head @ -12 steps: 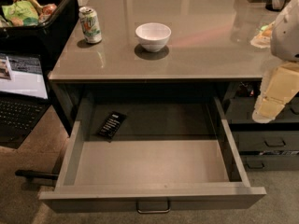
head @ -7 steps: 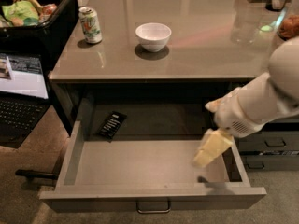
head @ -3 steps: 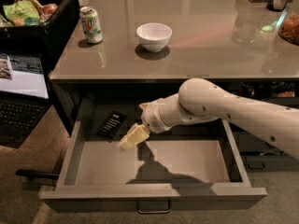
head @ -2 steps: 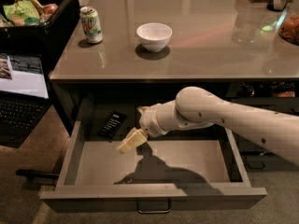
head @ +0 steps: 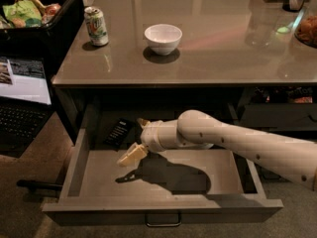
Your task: Pick rxbar chocolate from top drawer and place on counter
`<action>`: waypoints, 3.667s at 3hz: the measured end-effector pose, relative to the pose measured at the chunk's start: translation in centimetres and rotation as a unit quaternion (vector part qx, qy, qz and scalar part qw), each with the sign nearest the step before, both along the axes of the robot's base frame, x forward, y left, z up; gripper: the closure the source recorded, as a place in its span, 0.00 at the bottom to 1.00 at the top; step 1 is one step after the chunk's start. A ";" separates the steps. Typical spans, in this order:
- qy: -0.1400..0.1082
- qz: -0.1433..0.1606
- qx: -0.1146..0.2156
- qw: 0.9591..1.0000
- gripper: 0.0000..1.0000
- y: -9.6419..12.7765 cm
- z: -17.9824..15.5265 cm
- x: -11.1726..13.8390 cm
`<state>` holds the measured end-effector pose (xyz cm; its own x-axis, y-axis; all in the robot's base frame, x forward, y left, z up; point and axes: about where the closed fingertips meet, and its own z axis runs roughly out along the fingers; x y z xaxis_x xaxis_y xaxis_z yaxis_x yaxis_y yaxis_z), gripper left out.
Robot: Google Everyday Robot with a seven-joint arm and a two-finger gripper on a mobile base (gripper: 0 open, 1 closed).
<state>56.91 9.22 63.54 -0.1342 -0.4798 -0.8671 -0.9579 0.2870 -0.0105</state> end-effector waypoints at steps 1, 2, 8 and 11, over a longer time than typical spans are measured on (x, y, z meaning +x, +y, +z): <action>-0.036 0.008 0.022 0.999 0.00 2.5 0.9 1.2; -0.061 0.014 0.027 0.998 0.00 4.6 1.6 2.8; -0.016 -0.027 -0.024 0.999 0.65 6.5 -4.2 7.7; -0.058 -0.054 -0.011 0.997 1.00 2.9 -1.3 5.2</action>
Offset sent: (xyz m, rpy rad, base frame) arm 0.0507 0.0704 0.0249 0.0647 -0.1839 0.0389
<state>62.11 12.11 62.29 -0.0849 -0.4879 -0.8688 -0.9132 0.3869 -0.1280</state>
